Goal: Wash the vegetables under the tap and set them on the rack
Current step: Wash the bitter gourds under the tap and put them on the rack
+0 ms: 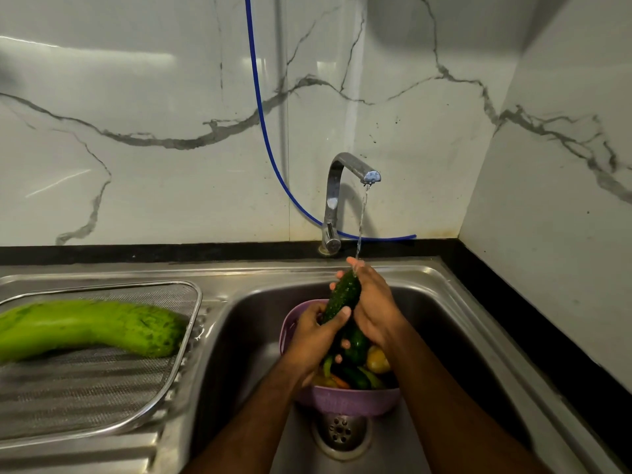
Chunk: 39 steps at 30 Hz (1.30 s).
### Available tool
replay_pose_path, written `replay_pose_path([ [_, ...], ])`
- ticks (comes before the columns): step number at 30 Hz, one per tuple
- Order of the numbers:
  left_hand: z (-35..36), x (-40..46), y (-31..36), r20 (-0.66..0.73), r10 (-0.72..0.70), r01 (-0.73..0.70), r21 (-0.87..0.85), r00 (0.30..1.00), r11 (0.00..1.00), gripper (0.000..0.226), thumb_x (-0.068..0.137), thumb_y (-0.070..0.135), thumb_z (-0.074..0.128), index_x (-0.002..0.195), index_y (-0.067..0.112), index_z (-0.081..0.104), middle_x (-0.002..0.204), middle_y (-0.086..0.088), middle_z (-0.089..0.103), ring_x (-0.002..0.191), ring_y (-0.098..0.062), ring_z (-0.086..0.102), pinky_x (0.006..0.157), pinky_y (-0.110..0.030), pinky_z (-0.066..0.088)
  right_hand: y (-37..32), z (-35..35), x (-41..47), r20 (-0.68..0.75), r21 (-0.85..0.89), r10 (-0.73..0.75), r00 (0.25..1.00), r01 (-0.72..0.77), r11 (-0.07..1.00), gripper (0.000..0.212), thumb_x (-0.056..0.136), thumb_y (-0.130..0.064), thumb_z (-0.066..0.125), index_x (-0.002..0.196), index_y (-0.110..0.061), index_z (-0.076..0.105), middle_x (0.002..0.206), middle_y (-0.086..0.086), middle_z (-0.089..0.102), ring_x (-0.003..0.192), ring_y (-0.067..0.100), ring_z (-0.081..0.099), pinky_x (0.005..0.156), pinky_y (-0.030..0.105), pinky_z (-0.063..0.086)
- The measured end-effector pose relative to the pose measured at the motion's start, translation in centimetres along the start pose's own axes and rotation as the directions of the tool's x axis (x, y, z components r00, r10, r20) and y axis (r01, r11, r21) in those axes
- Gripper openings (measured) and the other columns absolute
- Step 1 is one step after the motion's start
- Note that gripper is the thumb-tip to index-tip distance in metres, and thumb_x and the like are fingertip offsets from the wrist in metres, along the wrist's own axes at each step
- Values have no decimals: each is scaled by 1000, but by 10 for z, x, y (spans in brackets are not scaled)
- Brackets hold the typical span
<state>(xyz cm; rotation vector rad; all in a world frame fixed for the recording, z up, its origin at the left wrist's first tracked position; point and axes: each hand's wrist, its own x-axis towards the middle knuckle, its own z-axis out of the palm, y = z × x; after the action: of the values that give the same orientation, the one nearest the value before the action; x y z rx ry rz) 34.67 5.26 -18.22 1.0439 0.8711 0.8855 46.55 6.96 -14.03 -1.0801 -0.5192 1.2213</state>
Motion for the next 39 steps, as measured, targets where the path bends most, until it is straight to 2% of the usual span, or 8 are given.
replay_pose_path([
  [4, -4, -2, 6, 163, -77, 100, -139, 984, 985, 36, 101, 37, 53, 112, 3, 60, 86, -15, 59, 56, -16, 53, 33, -17, 31, 2, -1, -3, 107, 50, 1, 994, -7, 999, 34, 101, -24, 62, 134, -14, 60, 106, 12, 71, 90, 26, 71, 77, 38, 60],
  [9, -9, -4, 11, 291, -171, 230, -181, 941, 956, 51, 101, 47, 39, 105, 3, 63, 83, -13, 61, 57, -16, 53, 33, -17, 29, -2, 1, -5, 92, -45, -4, 996, 8, 999, 45, 103, -46, 54, 121, -7, 67, 90, 11, 69, 77, 22, 68, 72, 35, 61],
  [16, -16, -4, 18, 277, -211, 232, -44, 937, 972, 66, 105, 55, 24, 103, 8, 70, 85, -15, 70, 58, -20, 60, 38, -20, 36, 0, -2, -6, 130, 1, 67, 989, -68, 998, 31, 109, -31, 48, 125, -9, 61, 121, 22, 68, 101, 33, 68, 88, 46, 59],
  [20, -11, -3, 16, 170, -103, 52, 282, 980, 958, 50, 104, 50, 37, 108, 9, 64, 82, -9, 69, 56, -18, 60, 40, -23, 36, 1, 2, -2, 10, -67, -21, 1000, 22, 998, 25, 105, -34, 56, 108, -12, 69, 117, 17, 73, 99, 29, 69, 91, 45, 59],
  [25, -9, -1, 6, 175, 69, -133, 388, 982, 912, 31, 102, 34, 52, 116, 6, 58, 77, -10, 62, 46, -14, 51, 36, -21, 34, 1, 2, 1, -101, -138, -68, 993, 54, 989, 37, 104, -47, 52, 108, -13, 69, 105, 15, 73, 90, 26, 71, 83, 46, 62],
  [32, -13, 3, 10, 180, -70, 33, 201, 981, 979, 36, 102, 46, 48, 96, 14, 62, 67, -5, 57, 41, -11, 32, 38, -17, 18, -5, -10, -4, 158, 51, 54, 986, -63, 997, 27, 109, -22, 45, 126, -7, 59, 120, 19, 66, 107, 30, 65, 104, 50, 51],
  [36, -19, 1, 15, 305, -205, 194, 65, 930, 979, 53, 93, 62, 46, 81, 12, 60, 66, -4, 52, 38, -7, 28, 40, -22, 11, -6, -12, -4, 185, 57, 80, 979, -92, 994, 37, 106, -36, 52, 128, -7, 60, 109, 16, 67, 91, 24, 68, 80, 41, 60],
  [39, -24, -1, 16, 408, -234, 257, -1, 883, 966, 53, 98, 60, 40, 93, 12, 63, 68, -4, 51, 36, -6, 28, 41, -22, 11, -3, -12, 1, 169, 75, 84, 982, -98, 992, 45, 104, -50, 50, 128, -14, 63, 100, 11, 67, 83, 22, 68, 77, 40, 58],
])
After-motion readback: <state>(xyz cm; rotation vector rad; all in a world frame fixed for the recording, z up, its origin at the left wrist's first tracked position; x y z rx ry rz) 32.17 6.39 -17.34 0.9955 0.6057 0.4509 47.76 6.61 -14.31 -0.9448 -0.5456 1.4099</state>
